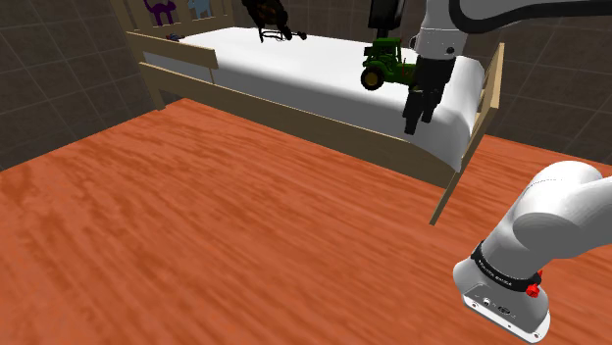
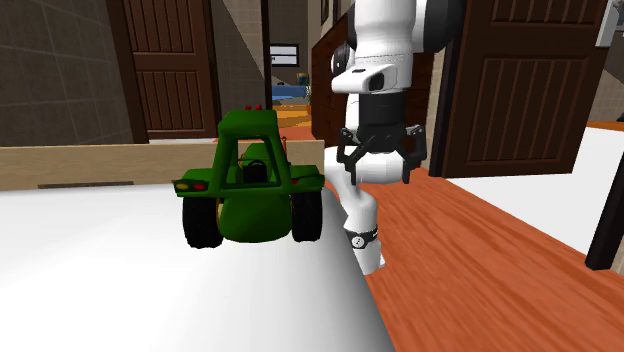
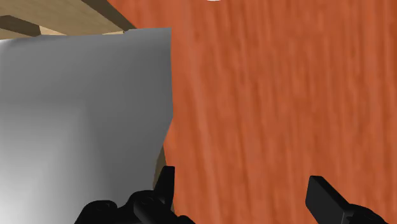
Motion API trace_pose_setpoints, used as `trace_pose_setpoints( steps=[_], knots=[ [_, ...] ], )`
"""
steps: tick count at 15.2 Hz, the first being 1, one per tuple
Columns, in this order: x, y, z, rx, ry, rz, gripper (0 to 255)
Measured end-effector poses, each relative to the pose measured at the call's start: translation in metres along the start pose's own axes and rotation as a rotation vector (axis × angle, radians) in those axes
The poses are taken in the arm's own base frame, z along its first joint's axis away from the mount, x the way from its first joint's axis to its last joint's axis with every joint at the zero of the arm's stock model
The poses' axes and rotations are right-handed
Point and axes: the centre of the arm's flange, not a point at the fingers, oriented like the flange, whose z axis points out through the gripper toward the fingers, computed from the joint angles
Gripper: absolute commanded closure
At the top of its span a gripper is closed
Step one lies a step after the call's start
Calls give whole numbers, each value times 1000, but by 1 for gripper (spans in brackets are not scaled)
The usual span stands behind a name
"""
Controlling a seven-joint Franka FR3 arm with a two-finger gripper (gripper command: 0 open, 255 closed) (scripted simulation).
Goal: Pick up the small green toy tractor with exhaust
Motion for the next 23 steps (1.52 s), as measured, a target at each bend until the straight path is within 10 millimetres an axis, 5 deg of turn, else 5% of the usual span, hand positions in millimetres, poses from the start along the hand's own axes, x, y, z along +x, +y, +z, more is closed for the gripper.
trace_pose_setpoints(
  steps=[6, 23],
  knots=[
    [30, 28, -29, -11, 3, 14, 0],
    [155, 147, -166, -60, 12, 74, 0]
  ],
)
